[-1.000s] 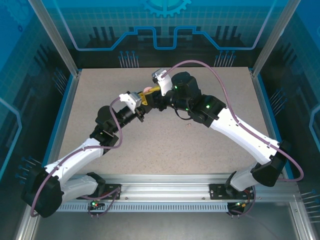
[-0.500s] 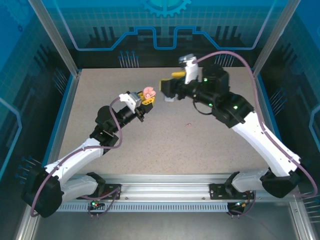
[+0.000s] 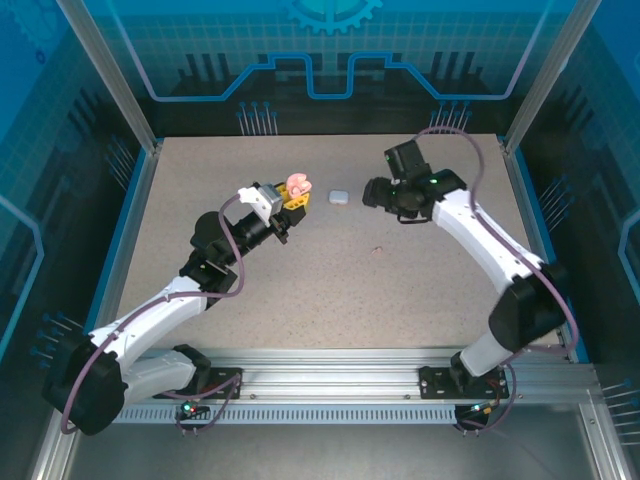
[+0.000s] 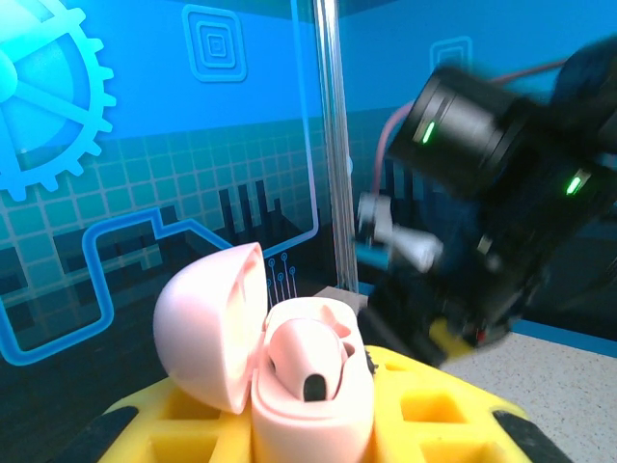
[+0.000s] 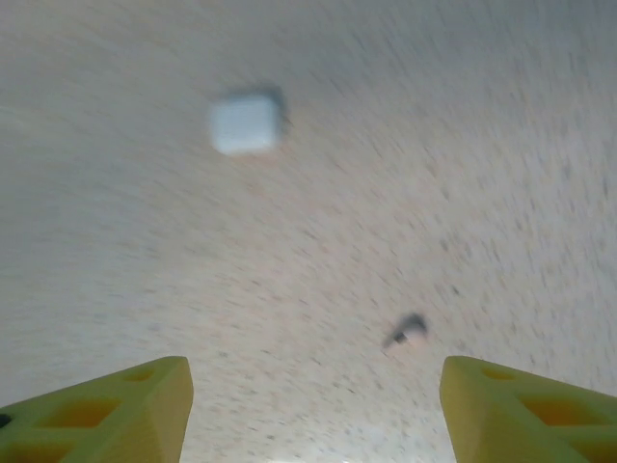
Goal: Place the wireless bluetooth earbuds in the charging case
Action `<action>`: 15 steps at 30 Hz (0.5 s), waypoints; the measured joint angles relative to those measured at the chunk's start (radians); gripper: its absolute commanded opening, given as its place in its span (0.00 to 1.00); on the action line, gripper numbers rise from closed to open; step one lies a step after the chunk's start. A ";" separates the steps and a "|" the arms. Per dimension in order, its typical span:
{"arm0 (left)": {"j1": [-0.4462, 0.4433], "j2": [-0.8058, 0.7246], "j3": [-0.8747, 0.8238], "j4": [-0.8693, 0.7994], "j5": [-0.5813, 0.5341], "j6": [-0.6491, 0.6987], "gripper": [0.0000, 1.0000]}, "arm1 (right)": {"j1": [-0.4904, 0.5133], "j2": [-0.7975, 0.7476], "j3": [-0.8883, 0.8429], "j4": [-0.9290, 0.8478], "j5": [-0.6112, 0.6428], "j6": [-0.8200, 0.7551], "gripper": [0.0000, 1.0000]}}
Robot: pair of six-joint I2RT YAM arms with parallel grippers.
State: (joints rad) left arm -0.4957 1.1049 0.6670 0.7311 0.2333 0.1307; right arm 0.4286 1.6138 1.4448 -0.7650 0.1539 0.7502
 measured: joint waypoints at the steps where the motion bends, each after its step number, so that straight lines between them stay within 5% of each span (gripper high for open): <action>1: 0.000 -0.001 0.000 0.000 0.000 0.000 0.00 | -0.003 0.031 -0.013 -0.013 0.000 0.029 0.67; 15: 0.000 -0.026 0.000 0.000 -0.001 0.002 0.00 | -0.009 0.191 -0.118 0.018 -0.071 0.340 0.66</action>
State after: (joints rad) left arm -0.4957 1.0786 0.6670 0.7315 0.2325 0.1322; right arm 0.4198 1.8050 1.3270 -0.7467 0.0834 1.0897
